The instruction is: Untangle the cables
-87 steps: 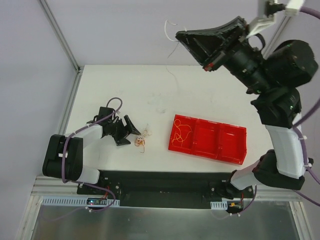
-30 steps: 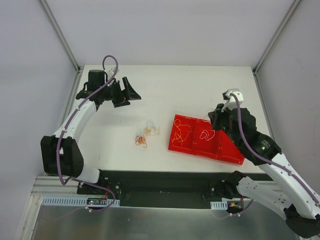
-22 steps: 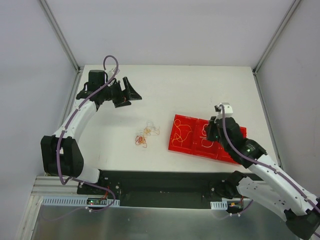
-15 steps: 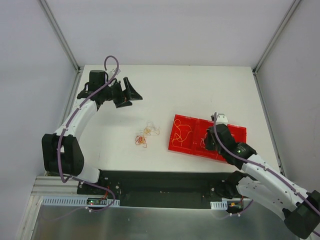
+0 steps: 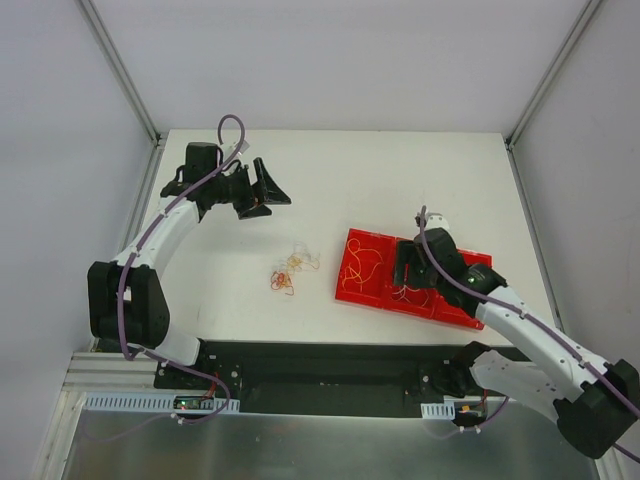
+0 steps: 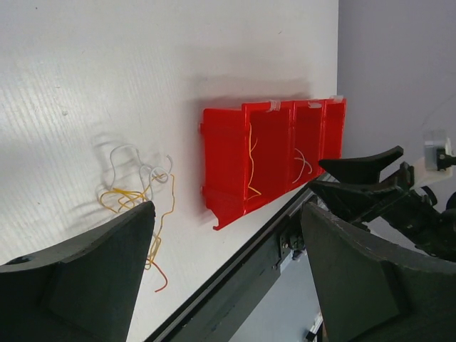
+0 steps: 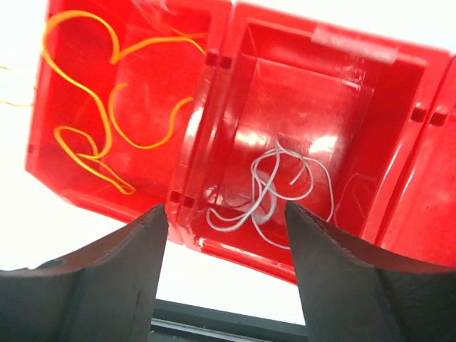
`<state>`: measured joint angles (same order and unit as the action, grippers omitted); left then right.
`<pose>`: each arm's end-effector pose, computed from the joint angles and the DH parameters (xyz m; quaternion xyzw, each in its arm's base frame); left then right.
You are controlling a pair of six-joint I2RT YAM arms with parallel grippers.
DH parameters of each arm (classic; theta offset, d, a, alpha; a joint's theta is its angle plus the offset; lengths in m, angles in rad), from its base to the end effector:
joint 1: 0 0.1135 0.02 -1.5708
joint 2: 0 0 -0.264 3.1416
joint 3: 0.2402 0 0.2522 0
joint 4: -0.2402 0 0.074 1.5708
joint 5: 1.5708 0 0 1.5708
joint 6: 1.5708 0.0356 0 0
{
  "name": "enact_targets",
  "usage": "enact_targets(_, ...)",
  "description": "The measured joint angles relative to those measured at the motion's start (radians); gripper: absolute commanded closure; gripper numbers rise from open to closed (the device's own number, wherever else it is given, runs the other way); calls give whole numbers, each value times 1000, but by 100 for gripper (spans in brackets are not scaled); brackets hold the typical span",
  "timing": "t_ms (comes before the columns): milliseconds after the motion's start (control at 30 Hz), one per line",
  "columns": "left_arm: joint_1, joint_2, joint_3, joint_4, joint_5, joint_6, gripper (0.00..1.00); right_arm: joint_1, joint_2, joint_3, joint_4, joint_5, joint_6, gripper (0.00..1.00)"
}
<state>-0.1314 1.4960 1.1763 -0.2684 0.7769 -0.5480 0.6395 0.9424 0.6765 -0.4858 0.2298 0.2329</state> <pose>0.3282 -0.0686 0.3016 0.0061 0.8353 -0.4604 0.3004 0.1624 0.1106 0.2464 -0.1393 0.9017 0.0718 0.4030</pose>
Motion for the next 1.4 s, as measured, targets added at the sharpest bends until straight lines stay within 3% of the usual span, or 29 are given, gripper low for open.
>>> enact_targets(133,0,0,0,1,1,0,18,1,-47,46,-18,0,-8,21)
enact_targets(367,0,0,0,1,8,-9,18,68,-51,51,41,-59,-5,21)
enact_targets(533,0,0,0,1,8,-11,18,209,197,149,159,-163,-25,30)
enact_targets(767,0,4,0,1,8,-10,18,333,591,447,270,-301,-174,40)
enact_targets(1133,2,4,0,1,7,-10,18,325,832,509,332,-258,-400,41)
enact_targets(1333,2,4,0,1,7,-10,18,322,884,510,394,-201,-460,54)
enact_targets(1400,2,4,0,1,6,-10,18,321,902,509,431,-187,-470,65)
